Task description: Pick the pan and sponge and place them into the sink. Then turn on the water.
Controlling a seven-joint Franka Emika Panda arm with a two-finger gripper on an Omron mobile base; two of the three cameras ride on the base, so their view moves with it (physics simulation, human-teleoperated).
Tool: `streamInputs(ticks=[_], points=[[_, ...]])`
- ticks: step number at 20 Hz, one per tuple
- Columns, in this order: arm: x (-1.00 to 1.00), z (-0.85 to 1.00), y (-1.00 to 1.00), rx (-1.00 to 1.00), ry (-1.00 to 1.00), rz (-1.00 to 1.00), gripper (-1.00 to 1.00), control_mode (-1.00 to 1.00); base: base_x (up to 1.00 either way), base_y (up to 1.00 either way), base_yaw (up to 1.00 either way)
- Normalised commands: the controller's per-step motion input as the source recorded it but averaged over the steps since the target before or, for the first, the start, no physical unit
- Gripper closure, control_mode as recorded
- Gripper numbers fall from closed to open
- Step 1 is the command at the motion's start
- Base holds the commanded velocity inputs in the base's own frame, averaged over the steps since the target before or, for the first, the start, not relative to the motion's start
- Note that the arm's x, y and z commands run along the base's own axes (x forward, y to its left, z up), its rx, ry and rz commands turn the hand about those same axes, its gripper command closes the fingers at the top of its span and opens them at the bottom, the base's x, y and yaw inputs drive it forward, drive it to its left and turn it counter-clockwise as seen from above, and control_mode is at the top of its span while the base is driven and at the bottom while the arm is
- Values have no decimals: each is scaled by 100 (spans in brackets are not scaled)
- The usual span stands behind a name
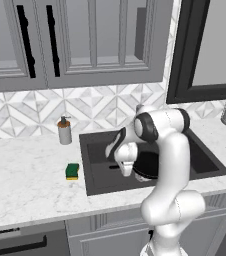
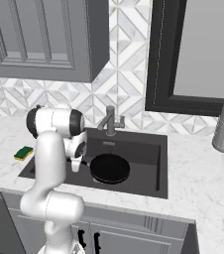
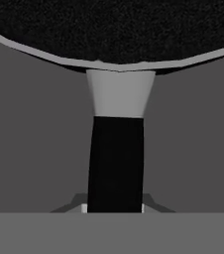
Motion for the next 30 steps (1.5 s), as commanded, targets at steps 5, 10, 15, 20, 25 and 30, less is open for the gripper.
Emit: streamInputs(ticks=[5,10,15,20,25,30], points=[[41,-50,-4,0,2,-6,100,-100,0,0,0],[48,-54,-2,-1,1,-5,100,-100,0,0,0],[58,-49,-5,-4,0,-4,100,-100,0,0,0],[24,-31,-8,-2,-5,-3,-100,-100,0,0,0],[2,-6,-9,-1,-13,-4,-100,-100,0,0,0],[0,0,-4,0,-19,-4,-100,-100,0,0,0]])
